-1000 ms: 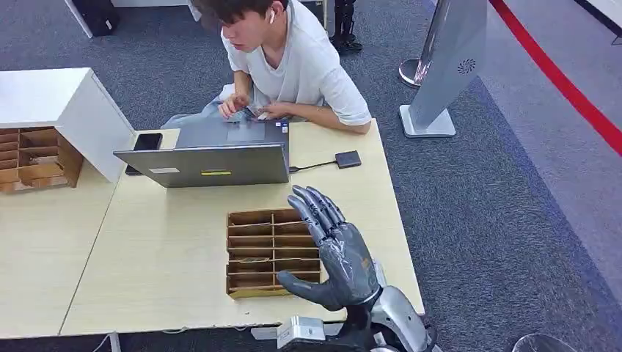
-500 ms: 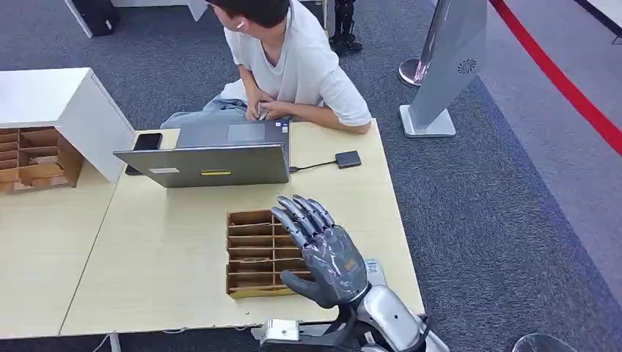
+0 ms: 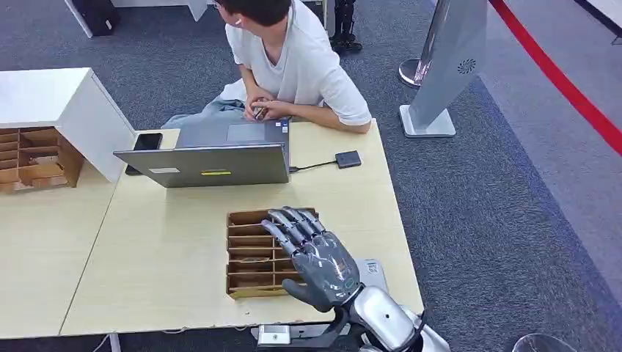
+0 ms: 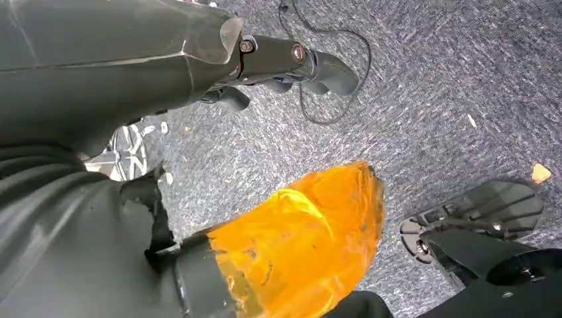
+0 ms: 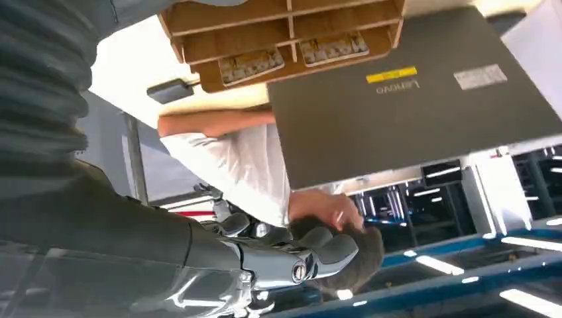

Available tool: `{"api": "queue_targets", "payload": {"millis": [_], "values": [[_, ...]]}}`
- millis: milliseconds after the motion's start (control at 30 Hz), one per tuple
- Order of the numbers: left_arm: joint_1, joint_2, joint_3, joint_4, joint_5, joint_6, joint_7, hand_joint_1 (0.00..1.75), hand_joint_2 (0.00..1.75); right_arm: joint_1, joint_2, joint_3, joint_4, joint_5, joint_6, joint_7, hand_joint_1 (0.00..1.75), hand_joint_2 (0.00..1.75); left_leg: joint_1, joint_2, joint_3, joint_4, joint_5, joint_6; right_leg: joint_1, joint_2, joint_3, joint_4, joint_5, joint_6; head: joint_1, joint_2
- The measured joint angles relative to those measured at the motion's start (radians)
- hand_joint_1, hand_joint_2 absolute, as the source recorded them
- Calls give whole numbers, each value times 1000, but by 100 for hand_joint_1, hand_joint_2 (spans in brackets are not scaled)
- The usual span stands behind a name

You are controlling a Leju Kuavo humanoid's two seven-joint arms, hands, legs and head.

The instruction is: Pass the card to the sensor for recognition and then transmit it.

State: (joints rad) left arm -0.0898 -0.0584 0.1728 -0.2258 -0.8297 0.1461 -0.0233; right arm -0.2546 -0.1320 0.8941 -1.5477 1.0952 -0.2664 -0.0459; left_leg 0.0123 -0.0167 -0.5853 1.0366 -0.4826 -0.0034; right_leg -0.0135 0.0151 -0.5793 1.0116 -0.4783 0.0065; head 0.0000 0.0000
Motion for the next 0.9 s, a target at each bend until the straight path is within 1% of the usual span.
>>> {"api": "queue_targets", "payload": {"millis": [133, 700, 733, 800, 900], "values": [[0, 0, 5, 0, -4, -2, 3, 0, 0, -3, -4, 7, 11, -2, 14, 4, 0, 175, 0, 0, 0, 0, 0, 0, 0, 0, 0, 0, 0, 0, 0, 0], [-2, -2, 16, 0, -16, -3, 9, 0, 0, -4, -5, 16, 63, -12, 25, 17, 0, 175, 0, 0, 0, 0, 0, 0, 0, 0, 0, 0, 0, 0, 0, 0], [-2, -2, 18, 0, -17, -3, 9, 0, 0, -4, -5, 16, 66, -12, 25, 18, 5, 175, 0, 0, 0, 0, 0, 0, 0, 0, 0, 0, 0, 0, 0, 0], [-2, -4, 20, 0, -18, -3, 8, 0, 0, -4, -5, 16, 70, -13, 26, 18, 10, 175, 0, 0, 0, 0, 0, 0, 0, 0, 0, 0, 0, 0, 0, 0], [-2, -5, 22, 0, -21, -4, 9, 0, 0, -4, -5, 16, 78, -13, 28, 20, 12, 175, 0, 0, 0, 0, 0, 0, 0, 0, 0, 0, 0, 0, 0, 0]]}}
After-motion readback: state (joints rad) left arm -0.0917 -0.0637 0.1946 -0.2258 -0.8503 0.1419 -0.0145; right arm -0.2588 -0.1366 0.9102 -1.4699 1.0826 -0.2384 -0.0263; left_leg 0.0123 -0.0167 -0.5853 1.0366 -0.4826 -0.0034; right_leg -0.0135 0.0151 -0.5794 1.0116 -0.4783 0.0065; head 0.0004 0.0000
